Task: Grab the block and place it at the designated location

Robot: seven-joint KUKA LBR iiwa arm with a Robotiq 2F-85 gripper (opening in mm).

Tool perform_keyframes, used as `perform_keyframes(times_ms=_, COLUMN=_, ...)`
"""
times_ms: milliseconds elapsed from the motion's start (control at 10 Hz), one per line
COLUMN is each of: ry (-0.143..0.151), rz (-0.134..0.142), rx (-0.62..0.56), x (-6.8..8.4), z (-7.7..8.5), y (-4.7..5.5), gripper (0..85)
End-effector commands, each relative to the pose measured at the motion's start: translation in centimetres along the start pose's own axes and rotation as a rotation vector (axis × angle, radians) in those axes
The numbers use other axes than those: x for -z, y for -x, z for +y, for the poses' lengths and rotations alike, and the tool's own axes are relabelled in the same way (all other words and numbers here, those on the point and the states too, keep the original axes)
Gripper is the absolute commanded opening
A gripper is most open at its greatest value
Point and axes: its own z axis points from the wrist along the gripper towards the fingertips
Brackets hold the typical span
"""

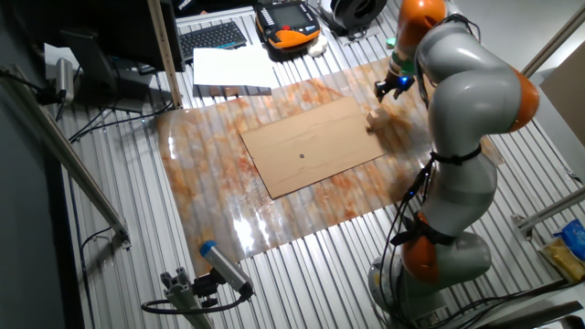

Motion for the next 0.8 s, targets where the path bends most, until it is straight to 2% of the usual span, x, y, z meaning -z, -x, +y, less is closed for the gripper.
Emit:
perform_keyframes(times_ms=0, ry=-0.006, rz=-0.009, rx=0.008, x=-1.0, z=0.1, y=0.9, gripper=68.0)
perform_keyframes(times_ms=100, ry=0.013, rz=-0.009, rx=0.014, x=-2.0, z=-0.2, y=0.9, gripper=68.0)
perform_keyframes(times_ms=400, ry=0.020, rz=-0.036, rx=0.020, x=-5.4, z=-0.1, y=0.9, gripper=68.0)
perform_keyframes(times_ms=600, ry=0.021, rz=-0.044, rx=0.037, x=-6.8, z=0.5, y=0.8, gripper=68.0)
perform_keyframes(times_ms=700, ry=0.021, rz=-0.044, rx=0.045, x=-7.0, z=0.5, y=0.7, gripper=68.0)
